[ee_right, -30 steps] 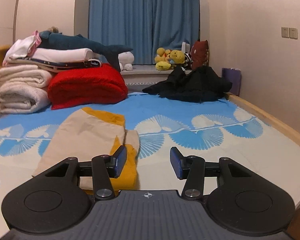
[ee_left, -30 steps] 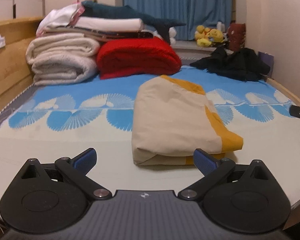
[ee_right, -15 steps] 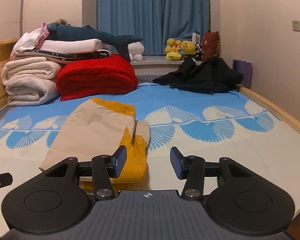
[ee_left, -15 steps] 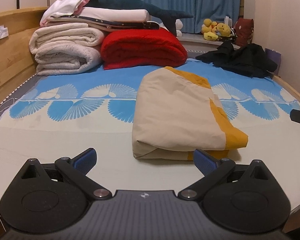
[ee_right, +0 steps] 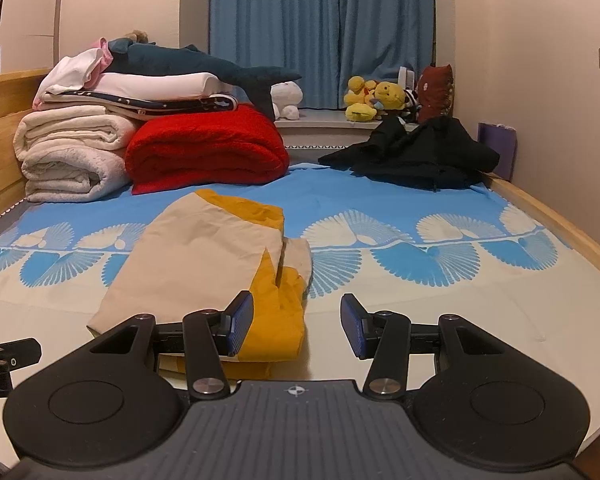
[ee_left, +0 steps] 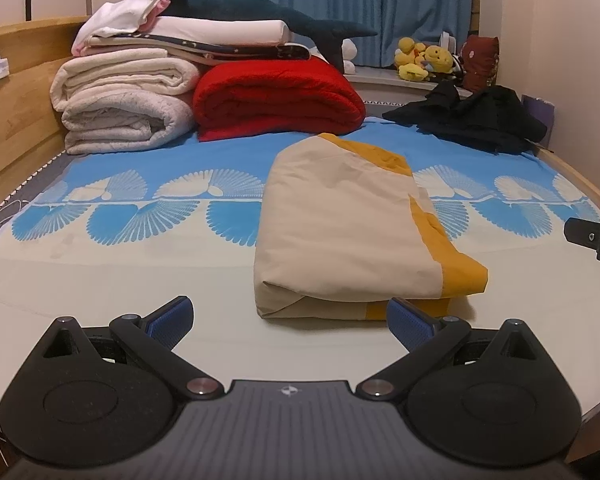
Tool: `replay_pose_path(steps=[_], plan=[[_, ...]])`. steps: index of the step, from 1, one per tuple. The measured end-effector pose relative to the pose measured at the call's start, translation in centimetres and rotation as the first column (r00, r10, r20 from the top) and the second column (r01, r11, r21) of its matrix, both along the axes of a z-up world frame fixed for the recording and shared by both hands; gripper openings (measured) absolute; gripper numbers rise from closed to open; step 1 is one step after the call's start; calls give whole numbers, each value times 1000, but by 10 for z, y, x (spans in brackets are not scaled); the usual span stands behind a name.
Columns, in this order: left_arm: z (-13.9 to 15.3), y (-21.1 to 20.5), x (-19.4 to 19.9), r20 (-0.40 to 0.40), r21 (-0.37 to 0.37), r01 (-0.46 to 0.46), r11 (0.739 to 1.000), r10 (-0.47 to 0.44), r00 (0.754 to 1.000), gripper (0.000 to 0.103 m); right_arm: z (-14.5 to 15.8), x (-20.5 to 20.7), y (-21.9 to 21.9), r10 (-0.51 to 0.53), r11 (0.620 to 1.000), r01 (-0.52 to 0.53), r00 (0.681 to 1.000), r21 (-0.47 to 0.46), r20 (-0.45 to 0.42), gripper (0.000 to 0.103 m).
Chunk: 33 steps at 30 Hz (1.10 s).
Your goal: Fold large clothes
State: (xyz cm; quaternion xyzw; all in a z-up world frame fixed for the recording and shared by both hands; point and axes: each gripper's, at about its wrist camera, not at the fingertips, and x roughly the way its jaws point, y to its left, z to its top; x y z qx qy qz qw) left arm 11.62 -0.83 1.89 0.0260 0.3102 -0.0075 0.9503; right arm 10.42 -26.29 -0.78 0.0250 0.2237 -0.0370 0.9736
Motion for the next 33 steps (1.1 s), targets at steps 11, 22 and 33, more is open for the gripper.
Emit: replay_pose_path(steps=[11,22,33], plan=[[-2,-1,-1,5,3,8,1000,-8,1000,103,0,0,0,3,1000,-3,1000,-2,0,50],[-2,-1,-1,6,1,13,1000,-13,1000,103,1,0,1,3,1000,-3,1000,-4,0,50],[-4,0,-1,4,-4,15,1000,-15,1000,103,0,0,2,2,1000,-2,1000,-5,0,50]])
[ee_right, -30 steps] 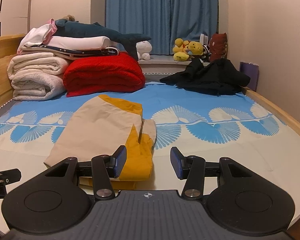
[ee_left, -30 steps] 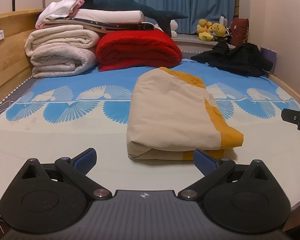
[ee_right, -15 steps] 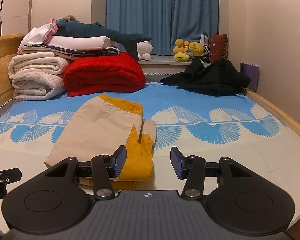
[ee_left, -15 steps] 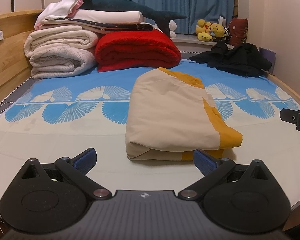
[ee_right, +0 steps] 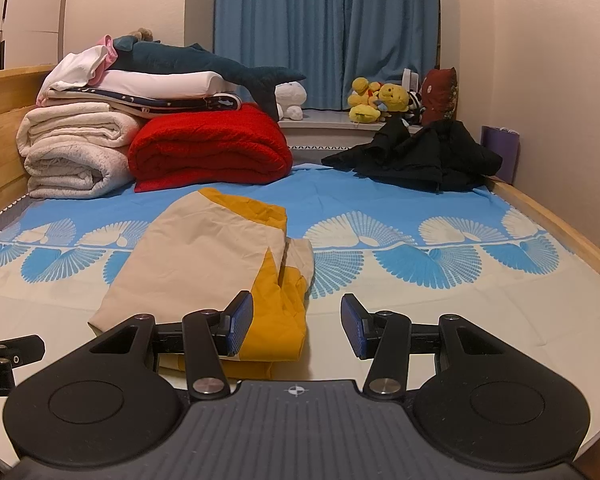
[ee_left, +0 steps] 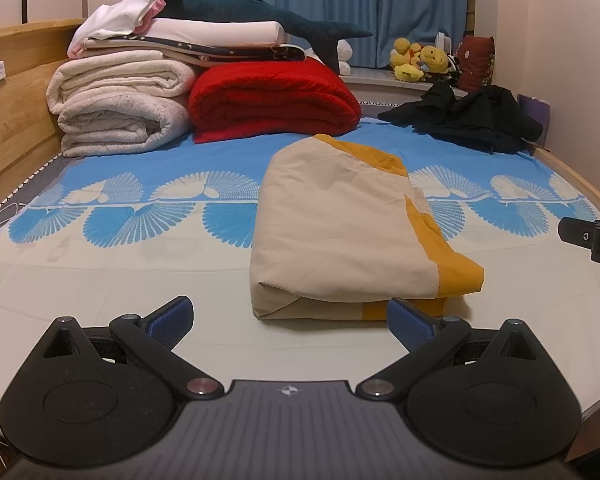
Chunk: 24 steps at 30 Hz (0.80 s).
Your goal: Fold large clothes
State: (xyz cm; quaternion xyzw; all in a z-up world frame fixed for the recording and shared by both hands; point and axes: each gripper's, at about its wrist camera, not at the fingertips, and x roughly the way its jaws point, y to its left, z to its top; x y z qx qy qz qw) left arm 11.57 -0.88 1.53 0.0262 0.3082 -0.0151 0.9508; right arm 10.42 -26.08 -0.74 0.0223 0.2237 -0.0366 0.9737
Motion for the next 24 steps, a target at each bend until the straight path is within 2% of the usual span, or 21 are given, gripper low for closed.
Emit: replay_pose_path(steps=[24], plan=[[-2,1,2,2,-1,16,1000,-16,1000,103,-3,2,-1,21,1000,-21,1000,-5,-6,51]])
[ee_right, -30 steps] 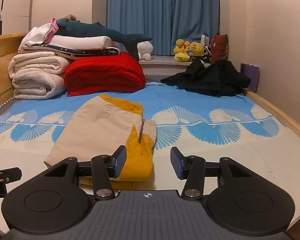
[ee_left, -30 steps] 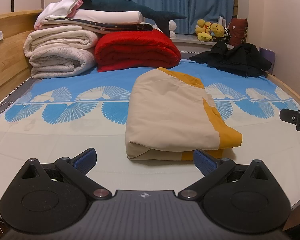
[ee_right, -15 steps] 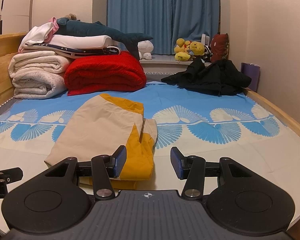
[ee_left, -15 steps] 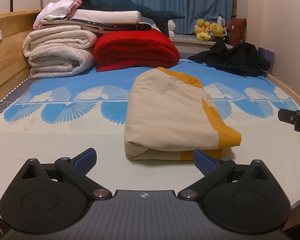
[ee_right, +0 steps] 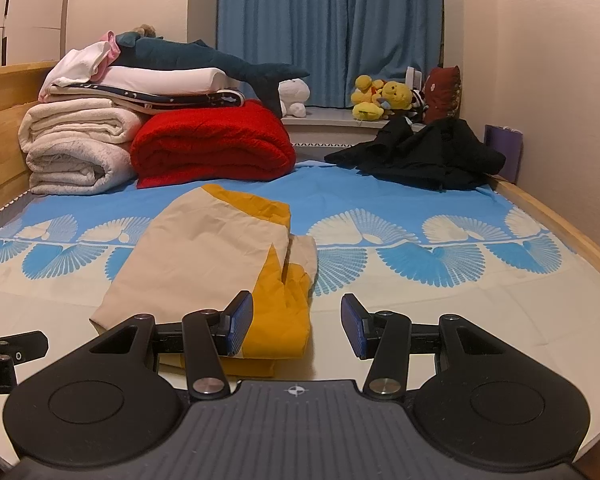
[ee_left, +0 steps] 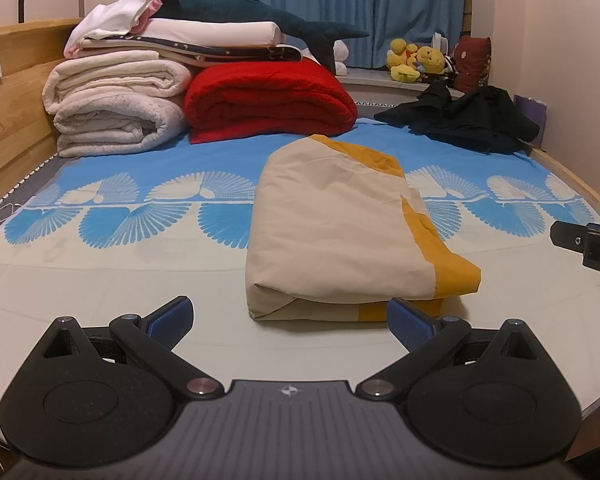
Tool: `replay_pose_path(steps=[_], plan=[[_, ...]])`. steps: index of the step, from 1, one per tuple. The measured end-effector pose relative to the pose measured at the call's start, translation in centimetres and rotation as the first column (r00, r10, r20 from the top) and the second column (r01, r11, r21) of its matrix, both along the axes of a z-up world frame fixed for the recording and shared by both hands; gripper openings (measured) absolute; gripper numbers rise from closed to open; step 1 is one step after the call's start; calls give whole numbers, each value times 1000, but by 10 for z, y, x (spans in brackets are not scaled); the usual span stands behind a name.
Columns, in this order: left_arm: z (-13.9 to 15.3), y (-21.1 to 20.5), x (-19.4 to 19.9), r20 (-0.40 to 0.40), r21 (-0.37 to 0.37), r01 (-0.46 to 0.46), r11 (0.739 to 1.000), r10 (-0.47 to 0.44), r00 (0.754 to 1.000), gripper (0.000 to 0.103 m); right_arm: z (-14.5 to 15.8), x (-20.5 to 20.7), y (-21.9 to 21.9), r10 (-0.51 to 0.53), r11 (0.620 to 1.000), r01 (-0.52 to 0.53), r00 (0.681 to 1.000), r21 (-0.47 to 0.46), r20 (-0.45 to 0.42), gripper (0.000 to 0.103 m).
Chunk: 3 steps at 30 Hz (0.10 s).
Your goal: Fold large clothes
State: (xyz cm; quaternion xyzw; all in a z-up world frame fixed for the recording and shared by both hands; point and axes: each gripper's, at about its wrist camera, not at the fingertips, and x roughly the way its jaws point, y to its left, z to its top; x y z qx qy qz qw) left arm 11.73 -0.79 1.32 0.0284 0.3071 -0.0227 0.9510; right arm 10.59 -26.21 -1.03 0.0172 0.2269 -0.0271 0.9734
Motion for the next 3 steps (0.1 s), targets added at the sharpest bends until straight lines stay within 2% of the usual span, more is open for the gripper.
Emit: replay_pose_path(steps=[3], plan=[[0,0,0,0,0,-1,1000,1,1000,103,-1,0,-1,4,1000,-4,1000,-1,-1,51]])
